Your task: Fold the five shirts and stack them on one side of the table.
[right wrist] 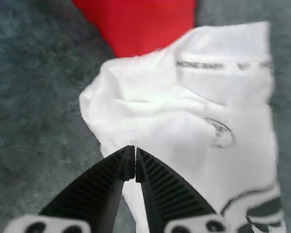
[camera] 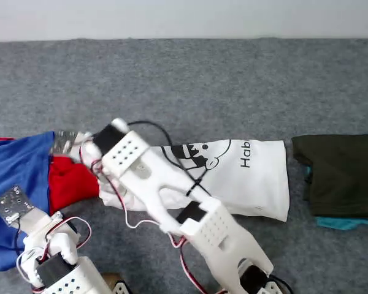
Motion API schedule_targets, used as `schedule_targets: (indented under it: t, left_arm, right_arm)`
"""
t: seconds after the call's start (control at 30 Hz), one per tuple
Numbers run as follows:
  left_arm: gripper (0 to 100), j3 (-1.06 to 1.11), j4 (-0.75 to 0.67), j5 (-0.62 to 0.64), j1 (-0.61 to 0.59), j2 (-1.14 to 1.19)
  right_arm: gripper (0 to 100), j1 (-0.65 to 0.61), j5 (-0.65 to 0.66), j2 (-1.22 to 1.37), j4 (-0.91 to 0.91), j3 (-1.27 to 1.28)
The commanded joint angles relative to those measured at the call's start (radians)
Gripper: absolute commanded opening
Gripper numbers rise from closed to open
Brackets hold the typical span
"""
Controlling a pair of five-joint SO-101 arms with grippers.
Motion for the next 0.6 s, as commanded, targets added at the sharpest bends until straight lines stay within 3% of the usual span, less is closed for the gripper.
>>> schedule_targets:
  t: [0.0, 0.17, 0.37, 0.57]
  left_arm:
    - [2, -0.008, 0.003, 0.008, -0.003, -0.012]
    - [2, -0.008, 0.003, 0.008, -0.003, -0.012]
    - [2, -0.008, 0.003, 0.008, -0.003, -0.012]
    - [2, -0.008, 0.003, 0.008, -0.003, -0.012]
  right_arm:
    - [1.2, -0.008, -0.011, 0.05, -0.036, -0.012]
    - [1.1, -0.007, -0.011, 0.09, -0.035, -0.044]
    - [1.1, 0.024, -0.011, 0.033, 0.096, -0.18]
    - [1.1, 0.127, -0.011, -0.062, 0.094, -0.068]
